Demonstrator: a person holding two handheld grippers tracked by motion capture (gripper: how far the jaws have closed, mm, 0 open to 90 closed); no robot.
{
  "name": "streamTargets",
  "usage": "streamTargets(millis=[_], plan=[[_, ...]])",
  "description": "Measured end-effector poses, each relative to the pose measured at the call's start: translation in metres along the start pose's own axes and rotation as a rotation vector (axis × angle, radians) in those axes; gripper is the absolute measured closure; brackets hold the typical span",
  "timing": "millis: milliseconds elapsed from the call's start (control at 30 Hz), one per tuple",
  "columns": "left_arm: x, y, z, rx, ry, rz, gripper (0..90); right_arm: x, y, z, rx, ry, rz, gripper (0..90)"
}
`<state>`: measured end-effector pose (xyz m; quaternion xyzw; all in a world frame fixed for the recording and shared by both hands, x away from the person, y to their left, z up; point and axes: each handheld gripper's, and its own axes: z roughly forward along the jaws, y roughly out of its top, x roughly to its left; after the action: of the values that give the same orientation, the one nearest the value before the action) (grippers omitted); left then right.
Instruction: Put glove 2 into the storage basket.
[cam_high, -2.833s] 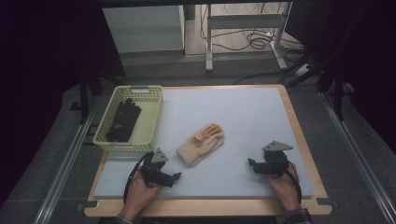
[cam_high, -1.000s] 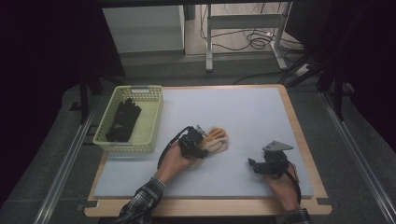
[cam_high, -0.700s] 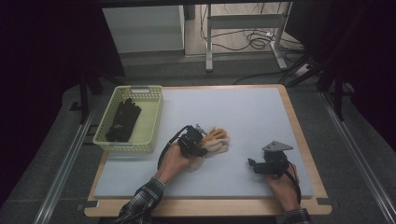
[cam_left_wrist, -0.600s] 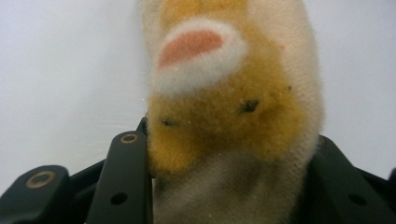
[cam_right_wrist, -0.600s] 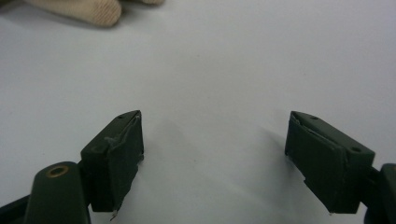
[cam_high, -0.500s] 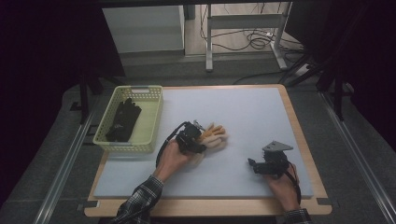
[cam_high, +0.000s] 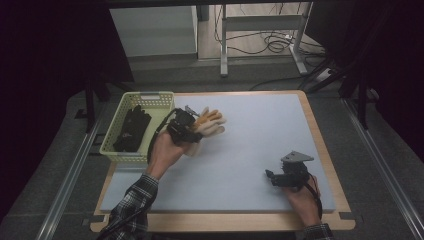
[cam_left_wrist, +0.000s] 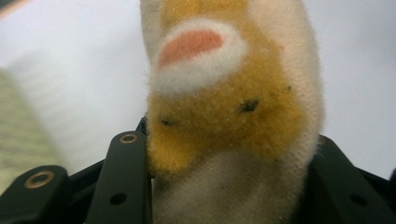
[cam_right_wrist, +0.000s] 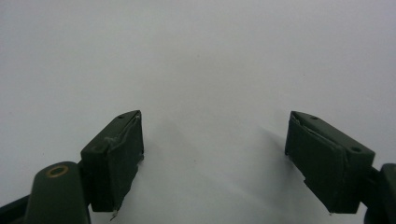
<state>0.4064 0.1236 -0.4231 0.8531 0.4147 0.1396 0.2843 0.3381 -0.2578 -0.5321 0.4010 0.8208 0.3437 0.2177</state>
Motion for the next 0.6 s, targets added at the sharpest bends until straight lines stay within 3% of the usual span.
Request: streamTargets(millis=[333,600], plan=[[0.060,-0.011,-0.040,-0.033,0.116,-0.118,55.2,0.000,0.000,0.000,0.000,0.001,0.002,19.2],[0.107,-0.031,-0.051,-0.021,0.206,-0.227,54.8,0.000,0.000,0.000,0.001,0.003,0.005,19.2]])
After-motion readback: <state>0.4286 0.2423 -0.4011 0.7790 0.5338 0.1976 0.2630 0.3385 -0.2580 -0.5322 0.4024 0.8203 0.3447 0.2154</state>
